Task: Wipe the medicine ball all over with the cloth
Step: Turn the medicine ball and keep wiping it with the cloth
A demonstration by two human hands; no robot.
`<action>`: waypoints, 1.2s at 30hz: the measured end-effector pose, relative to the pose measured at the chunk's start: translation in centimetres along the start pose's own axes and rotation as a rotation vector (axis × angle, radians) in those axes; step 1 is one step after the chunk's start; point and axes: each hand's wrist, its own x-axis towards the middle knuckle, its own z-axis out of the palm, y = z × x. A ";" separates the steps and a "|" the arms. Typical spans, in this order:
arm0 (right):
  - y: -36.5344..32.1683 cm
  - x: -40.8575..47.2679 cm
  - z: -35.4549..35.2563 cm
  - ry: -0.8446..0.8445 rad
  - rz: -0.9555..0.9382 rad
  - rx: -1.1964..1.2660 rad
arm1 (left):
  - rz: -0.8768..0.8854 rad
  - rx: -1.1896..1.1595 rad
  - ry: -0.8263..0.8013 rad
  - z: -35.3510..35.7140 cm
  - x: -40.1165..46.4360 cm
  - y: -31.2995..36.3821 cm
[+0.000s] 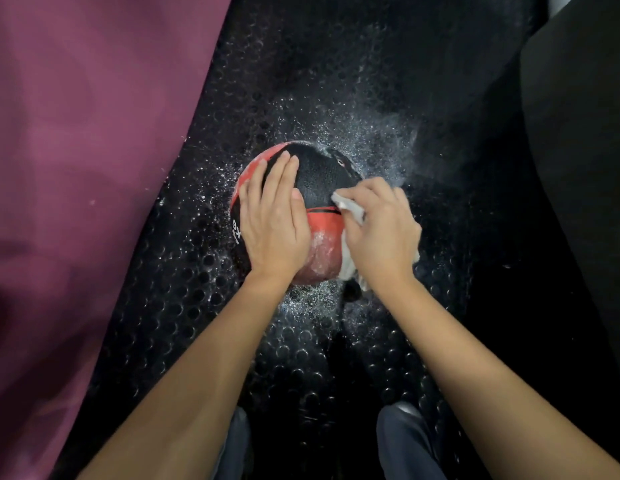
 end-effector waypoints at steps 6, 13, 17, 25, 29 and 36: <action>-1.8 -0.4 0.4 0.027 -0.142 -0.061 | 0.048 0.043 -0.021 0.1 0.1 0.2; 0.9 0.9 -0.1 -0.020 0.136 -0.027 | 0.099 0.017 -0.046 -0.2 -0.2 -0.2; -1.1 0.3 0.3 -0.008 -0.074 -0.075 | 0.116 0.029 -0.066 -0.7 -0.6 -0.7; -0.9 1.2 0.0 -0.029 -0.022 -0.102 | 0.187 0.022 -0.088 -0.8 -0.9 -0.7; -0.7 1.6 -0.3 -0.074 0.030 -0.037 | 0.221 -0.016 -0.133 -1.2 -0.5 -1.3; -0.9 -0.1 0.0 -0.091 -0.022 -0.001 | 0.191 0.011 -0.224 -2.5 -0.6 -2.0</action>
